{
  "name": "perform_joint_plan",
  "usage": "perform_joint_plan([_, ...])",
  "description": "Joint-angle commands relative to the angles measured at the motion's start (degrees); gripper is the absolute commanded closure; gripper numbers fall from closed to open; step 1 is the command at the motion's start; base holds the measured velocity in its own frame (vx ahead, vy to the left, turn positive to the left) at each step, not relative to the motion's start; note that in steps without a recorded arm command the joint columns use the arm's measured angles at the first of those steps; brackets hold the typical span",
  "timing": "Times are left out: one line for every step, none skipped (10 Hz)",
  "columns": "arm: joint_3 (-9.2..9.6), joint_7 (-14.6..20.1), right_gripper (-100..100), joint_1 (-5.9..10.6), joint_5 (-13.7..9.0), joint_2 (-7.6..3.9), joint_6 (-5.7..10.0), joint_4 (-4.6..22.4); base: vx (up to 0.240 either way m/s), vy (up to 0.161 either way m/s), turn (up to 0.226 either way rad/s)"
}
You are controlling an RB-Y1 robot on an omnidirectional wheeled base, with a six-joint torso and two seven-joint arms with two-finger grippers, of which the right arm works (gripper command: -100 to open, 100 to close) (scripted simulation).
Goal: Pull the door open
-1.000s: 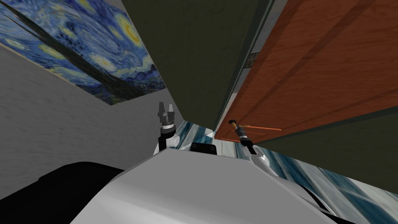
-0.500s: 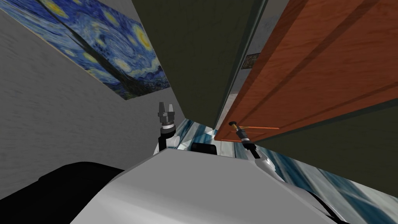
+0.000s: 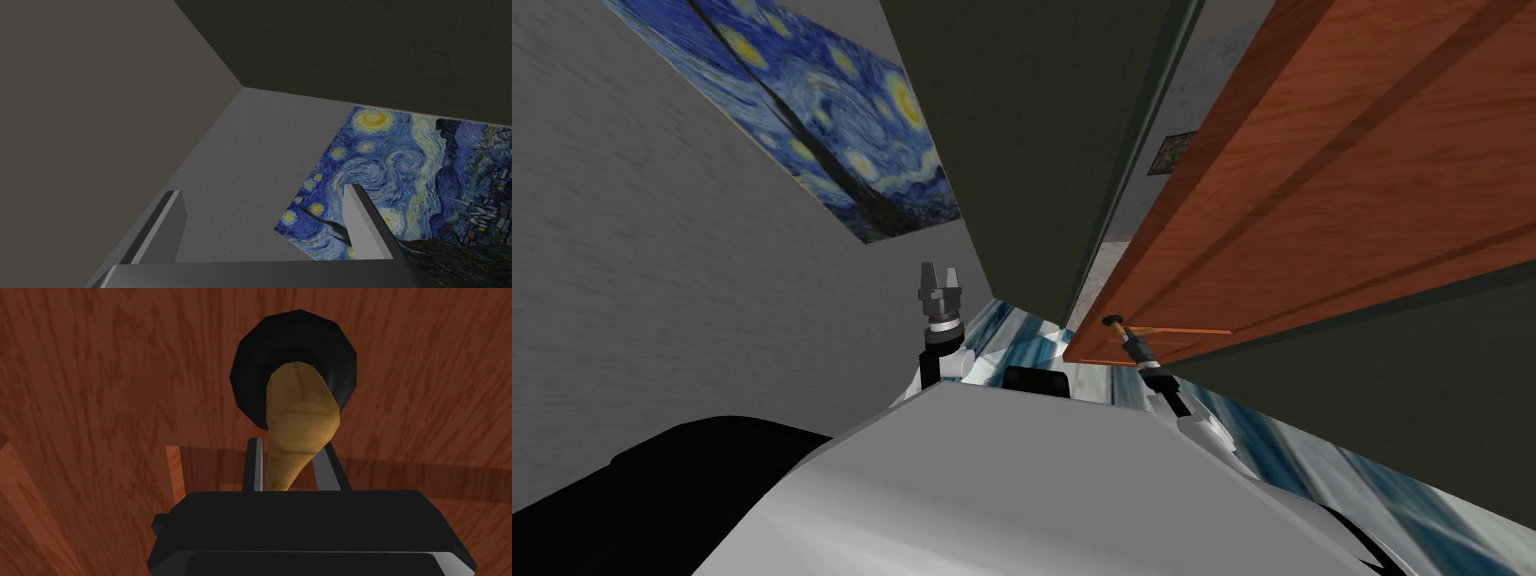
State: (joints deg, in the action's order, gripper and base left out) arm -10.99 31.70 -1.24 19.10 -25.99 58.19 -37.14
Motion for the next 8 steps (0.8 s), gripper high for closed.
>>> perform_joint_plan([-0.31,0.6,100,-1.09,0.4,-0.84,1.78,0.3,-0.200,-0.068,0.165])
perform_joint_plan([-0.45,1.1,100,-1.63,0.7,-1.29,2.87,0.5,-0.212,-0.095,0.180])
perform_joint_plan([-0.57,1.4,100,-2.11,0.9,-1.69,3.85,0.6,-0.211,-0.085,0.131])
perform_joint_plan([-0.67,1.8,100,-2.52,1.1,-2.03,4.69,0.8,-0.190,-0.080,0.124])
perform_joint_plan([-0.67,1.8,100,-2.52,1.1,-2.03,4.69,0.8,-0.128,-0.044,0.045])
perform_joint_plan([-0.79,2.1,100,-2.97,1.3,-2.40,5.59,1.0,-0.112,-0.029,0.066])
perform_joint_plan([-0.47,1.9,100,-2.81,1.4,-1.89,5.06,1.1,-0.055,-0.017,0.015])
perform_joint_plan([-0.91,2.2,100,-3.38,1.8,-2.28,6.75,1.9,-0.173,-0.089,0.182])
